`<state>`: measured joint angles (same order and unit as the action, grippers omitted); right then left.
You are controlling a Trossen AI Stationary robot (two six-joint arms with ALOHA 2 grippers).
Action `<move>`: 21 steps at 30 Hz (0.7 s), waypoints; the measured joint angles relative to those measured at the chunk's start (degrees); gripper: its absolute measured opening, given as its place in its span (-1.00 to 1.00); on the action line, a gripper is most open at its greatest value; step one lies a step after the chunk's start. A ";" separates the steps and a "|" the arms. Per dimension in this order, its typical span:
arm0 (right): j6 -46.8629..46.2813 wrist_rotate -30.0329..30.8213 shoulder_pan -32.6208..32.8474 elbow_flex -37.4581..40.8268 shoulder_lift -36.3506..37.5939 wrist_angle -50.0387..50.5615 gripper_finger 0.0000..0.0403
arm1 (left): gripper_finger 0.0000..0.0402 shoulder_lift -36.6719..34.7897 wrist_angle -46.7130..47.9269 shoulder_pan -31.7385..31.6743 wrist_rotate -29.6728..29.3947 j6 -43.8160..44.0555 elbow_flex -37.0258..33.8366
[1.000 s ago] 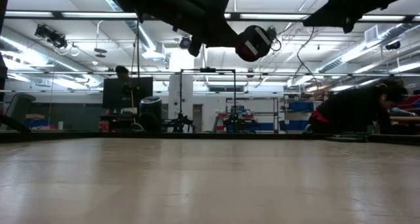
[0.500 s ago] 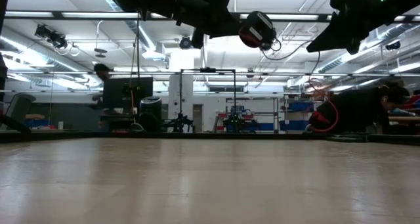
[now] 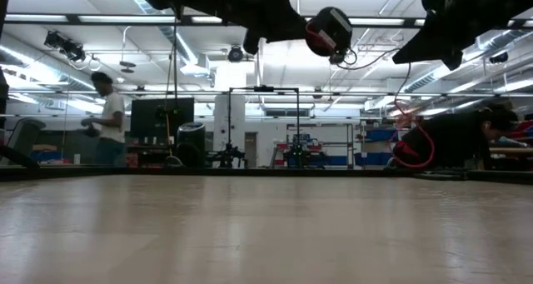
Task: Coil cords
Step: Coil the red wire cable onto the black spool
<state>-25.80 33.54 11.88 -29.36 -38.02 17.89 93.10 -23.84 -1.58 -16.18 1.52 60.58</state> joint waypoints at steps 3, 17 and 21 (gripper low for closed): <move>0.31 3.70 0.84 -0.66 0.52 2.05 -1.00 | -1.00 0.00 2.02 -0.14 -0.08 0.11 0.00; 2.32 5.83 0.72 -2.58 -0.18 4.53 -1.00 | -1.00 -0.02 -7.34 0.63 2.85 1.37 0.00; 2.86 7.77 0.65 -2.58 -0.27 4.76 -1.00 | -1.00 0.00 -10.29 0.67 7.89 2.25 0.00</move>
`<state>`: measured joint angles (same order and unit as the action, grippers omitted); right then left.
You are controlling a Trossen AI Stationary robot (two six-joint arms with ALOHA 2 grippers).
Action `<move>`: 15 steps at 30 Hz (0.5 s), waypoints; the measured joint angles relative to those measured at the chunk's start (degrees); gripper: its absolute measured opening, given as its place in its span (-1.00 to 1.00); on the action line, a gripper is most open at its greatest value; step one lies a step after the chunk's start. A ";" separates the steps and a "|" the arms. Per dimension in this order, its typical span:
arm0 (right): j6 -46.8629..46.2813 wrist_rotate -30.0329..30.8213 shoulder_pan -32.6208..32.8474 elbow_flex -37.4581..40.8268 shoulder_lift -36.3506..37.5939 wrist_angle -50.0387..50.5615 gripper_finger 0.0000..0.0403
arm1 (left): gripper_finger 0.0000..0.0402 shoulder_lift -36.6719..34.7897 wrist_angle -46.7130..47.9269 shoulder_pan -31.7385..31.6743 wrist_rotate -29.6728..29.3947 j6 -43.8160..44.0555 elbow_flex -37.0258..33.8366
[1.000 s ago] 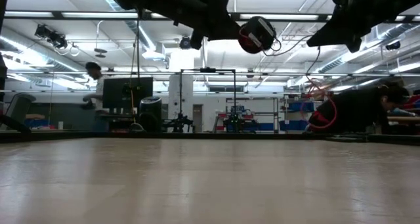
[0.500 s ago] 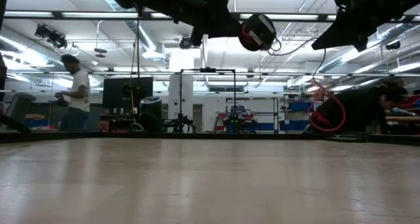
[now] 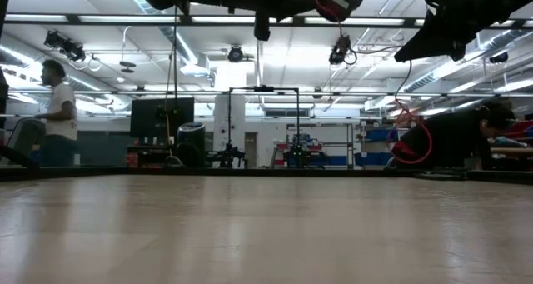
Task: Coil cords
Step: Coil the red wire cable onto the black spool
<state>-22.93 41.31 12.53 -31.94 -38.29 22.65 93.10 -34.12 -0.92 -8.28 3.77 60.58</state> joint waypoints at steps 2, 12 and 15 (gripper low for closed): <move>0.05 1.03 0.00 0.00 0.68 1.16 -1.00 | -1.00 -0.01 -0.42 0.21 1.90 0.92 0.00; 0.02 1.30 0.13 0.00 9.36 5.15 -1.00 | -1.00 0.00 8.65 0.18 -0.58 -0.70 0.00; 0.12 1.23 0.15 0.00 10.64 5.56 -1.00 | -1.00 0.00 11.32 0.18 -3.56 -2.38 0.00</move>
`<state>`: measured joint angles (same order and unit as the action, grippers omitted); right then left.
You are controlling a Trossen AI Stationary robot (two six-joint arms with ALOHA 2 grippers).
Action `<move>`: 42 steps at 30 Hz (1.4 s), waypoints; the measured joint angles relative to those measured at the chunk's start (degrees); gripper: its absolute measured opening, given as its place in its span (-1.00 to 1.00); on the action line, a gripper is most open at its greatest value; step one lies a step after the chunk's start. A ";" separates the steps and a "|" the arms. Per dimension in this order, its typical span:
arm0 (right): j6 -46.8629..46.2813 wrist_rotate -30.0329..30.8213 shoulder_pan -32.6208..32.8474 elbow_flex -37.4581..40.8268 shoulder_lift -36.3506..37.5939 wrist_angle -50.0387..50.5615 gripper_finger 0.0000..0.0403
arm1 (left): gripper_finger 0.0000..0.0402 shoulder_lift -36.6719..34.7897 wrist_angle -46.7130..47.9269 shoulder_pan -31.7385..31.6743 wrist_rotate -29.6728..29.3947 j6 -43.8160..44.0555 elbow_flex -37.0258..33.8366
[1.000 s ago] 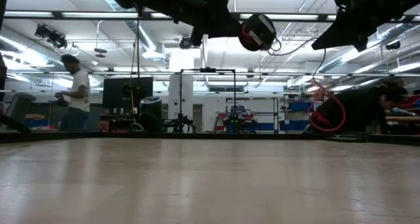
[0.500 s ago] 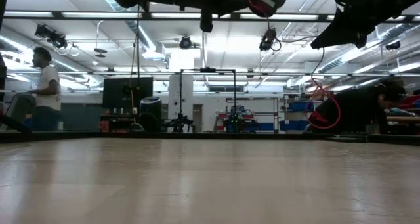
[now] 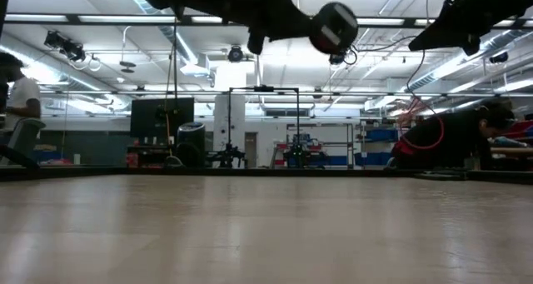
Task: Coil cords
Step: Coil the red wire cable onto the black spool
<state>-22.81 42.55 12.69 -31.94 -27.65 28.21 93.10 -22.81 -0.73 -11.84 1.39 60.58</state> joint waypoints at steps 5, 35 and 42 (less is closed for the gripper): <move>3.30 -0.18 0.00 0.00 0.38 -5.07 -1.00 | -1.00 -0.01 4.98 0.00 -5.53 -2.20 0.00; 25.44 -11.28 -1.22 -11.08 -36.84 -49.72 -1.00 | -1.00 -0.02 8.89 0.00 -14.85 6.33 0.02; 22.47 -11.26 -1.05 -14.91 -42.52 -42.45 -1.00 | -1.00 -0.02 4.07 -0.02 -17.00 6.86 0.02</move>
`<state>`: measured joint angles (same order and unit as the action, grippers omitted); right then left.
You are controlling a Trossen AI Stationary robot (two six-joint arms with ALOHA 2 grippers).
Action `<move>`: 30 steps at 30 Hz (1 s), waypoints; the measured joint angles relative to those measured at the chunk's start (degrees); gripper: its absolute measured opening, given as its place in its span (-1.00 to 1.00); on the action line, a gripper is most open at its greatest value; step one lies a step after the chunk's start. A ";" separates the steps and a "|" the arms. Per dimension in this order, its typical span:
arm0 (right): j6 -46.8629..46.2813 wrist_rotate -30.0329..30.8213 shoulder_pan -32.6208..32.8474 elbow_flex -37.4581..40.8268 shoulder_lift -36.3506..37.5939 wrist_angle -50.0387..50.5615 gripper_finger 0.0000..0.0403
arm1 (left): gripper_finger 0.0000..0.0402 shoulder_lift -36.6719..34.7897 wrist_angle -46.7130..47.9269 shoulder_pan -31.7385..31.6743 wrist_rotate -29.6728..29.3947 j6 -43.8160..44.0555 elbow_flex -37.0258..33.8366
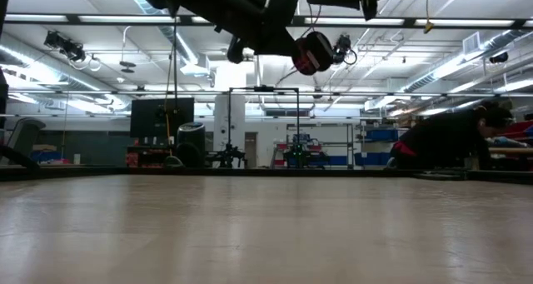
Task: Coil cords
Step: Coil the red wire cable onto the black spool
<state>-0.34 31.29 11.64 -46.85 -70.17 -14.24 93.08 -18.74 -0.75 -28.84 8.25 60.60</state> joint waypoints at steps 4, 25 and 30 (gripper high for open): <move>0.08 -0.04 -0.46 0.00 -2.15 -0.06 -1.00 | -1.00 0.00 -3.15 0.00 0.32 2.57 0.00; -13.64 10.31 0.93 -0.06 -0.04 31.04 -1.00 | -1.00 -4.74 -8.27 -0.85 7.58 4.25 -0.09; -16.41 16.86 2.25 -0.09 6.00 39.08 -1.00 | -1.00 -6.69 0.45 -0.85 10.11 -0.48 -0.08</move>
<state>-16.75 48.15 13.89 -46.94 -64.17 24.84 86.39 -18.30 -1.61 -18.73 7.77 60.52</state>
